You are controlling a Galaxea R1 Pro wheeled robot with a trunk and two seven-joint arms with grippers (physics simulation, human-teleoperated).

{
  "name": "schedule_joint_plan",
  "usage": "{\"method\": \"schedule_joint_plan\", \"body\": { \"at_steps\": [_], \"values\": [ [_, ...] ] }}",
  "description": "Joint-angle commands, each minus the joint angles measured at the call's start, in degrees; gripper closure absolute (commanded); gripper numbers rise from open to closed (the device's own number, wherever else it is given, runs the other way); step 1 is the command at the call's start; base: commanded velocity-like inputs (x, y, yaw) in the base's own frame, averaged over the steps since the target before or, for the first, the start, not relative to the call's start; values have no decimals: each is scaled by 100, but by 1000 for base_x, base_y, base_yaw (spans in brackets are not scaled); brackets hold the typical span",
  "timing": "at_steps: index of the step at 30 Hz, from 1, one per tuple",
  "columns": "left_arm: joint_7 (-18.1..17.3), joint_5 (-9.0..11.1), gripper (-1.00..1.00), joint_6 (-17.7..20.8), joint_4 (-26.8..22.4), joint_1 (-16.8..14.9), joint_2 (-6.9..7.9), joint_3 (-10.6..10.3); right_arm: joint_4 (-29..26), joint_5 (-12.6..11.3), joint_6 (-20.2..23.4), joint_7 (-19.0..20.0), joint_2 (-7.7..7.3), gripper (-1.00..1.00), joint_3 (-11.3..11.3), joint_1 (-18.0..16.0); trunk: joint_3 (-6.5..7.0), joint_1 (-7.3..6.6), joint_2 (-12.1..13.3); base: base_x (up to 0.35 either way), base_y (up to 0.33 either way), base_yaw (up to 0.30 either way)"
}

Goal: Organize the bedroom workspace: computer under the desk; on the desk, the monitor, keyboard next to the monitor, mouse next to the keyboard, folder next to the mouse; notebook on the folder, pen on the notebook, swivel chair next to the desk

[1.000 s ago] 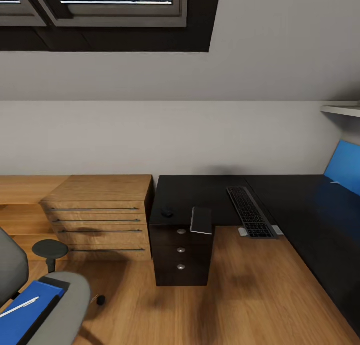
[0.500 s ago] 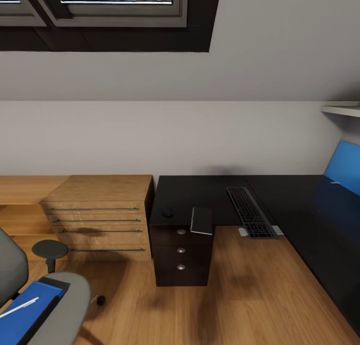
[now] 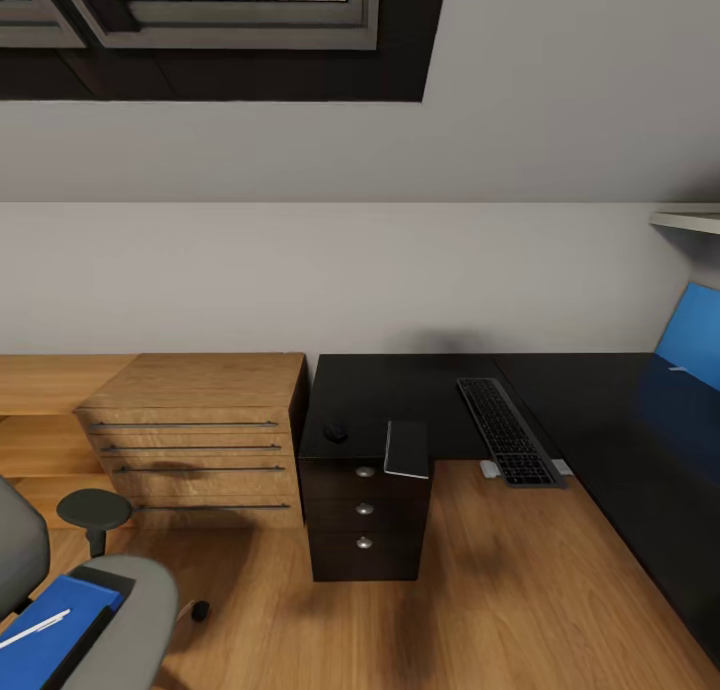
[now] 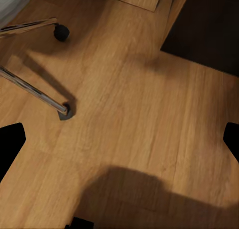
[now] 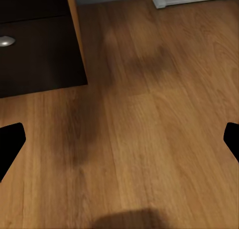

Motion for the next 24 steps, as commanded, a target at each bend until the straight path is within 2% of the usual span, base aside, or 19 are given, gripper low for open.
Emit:
{"method": "schedule_joint_plan", "body": {
  "at_steps": [1, 6, 8, 10, 13, 14, 16, 19, 20, 22, 23, 24],
  "values": [
    [-52, 20, -100, -5, 6, -4, 2, 40, 10, -23, -20, 0, -1, -100, 8, -6, -6, 0, -4, 9, 2, 0],
    [-26, 27, -100, 229, -1, -4, 3, 26, -104, -60, 16, -62, -12, -100, -22, -8, -6, 0, -4, 3, 1, 0],
    [-14, 35, -100, 489, -15, -4, 1, 28, -447, -83, 178, -129, -14, -100, -31, -8, -42, 44, -84, 0, 0, 0],
    [-10, 38, -100, 675, -36, -4, -15, 29, -851, -97, 490, -168, -16, -100, -34, -9, -78, 88, -165, 0, 0, 0],
    [-8, 44, -100, 822, -94, -4, -34, 31, -1534, -108, 1214, -182, -25, -100, -43, -11, -132, 154, -285, 0, 0, 0],
    [-7, 46, -100, 859, -112, -4, -45, 31, -1913, -121, 1649, -180, -33, -100, -55, -13, -150, 176, -325, 0, 0, 0],
    [-7, 45, -100, 883, -123, -4, -53, 31, -2278, -174, 2090, -179, -41, -100, -91, -13, -186, 220, -405, 0, 0, 0],
    [-6, 43, -100, 903, -133, -4, -60, 31, -2759, -396, 2663, -176, -57, -100, -206, -14, -240, 286, -526, 0, 0, 0],
    [-6, 45, -100, 911, -138, -4, -63, 31, -3032, -624, 2940, -171, -64, -100, -286, -13, -258, 308, -566, 0, 0, 0],
    [-6, 44, -100, 916, -143, -4, -64, 31, -3275, -864, 3123, -164, -68, -100, -339, -13, -293, 352, -646, 0, 0, 0],
    [-6, 43, -100, 919, -146, -4, -65, 31, -3527, -1072, 3237, -139, -74, -100, -368, -14, -311, 374, -686, 0, 0, 0],
    [-6, 45, -100, 920, -147, -4, -66, 31, -3665, -1156, 3278, -110, -76, -100, -381, -14, -329, 396, -726, 0, 0, 0]
  ]
}}
